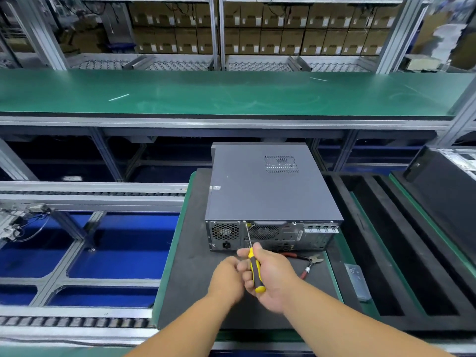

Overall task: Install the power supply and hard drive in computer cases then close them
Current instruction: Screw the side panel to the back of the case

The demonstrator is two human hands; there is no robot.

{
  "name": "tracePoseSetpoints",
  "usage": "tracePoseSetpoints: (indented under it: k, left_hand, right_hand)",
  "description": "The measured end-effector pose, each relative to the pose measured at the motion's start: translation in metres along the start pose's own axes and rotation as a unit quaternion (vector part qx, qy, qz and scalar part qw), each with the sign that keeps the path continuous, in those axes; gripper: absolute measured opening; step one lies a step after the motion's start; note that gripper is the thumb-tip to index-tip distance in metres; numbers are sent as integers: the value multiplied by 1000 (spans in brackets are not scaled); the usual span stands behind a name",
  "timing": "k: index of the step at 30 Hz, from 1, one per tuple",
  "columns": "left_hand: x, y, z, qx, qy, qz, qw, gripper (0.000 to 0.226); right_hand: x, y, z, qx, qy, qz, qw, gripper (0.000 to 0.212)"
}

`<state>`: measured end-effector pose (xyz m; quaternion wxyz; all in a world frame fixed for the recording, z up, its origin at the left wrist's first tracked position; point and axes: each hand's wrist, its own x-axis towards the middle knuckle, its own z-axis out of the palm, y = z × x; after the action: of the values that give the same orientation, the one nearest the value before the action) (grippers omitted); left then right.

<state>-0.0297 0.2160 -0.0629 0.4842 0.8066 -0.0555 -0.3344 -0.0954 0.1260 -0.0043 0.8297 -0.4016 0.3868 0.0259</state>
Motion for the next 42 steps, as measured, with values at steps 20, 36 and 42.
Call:
tracePoseSetpoints:
  k: [20, 36, 42]
  left_hand:
    - [1, 20, 93, 316, -95, 256, 909, 27]
    - [-84, -54, -115, -45, 9, 175, 983, 29]
    - [-100, -157, -147, 271, 149, -1, 951, 20]
  right_hand:
    - [-6, 27, -127, 58, 283, -36, 957, 14]
    - [-2, 59, 60, -400, 48, -229, 886, 24]
    - [8, 124, 74, -604, -76, -143, 781, 27]
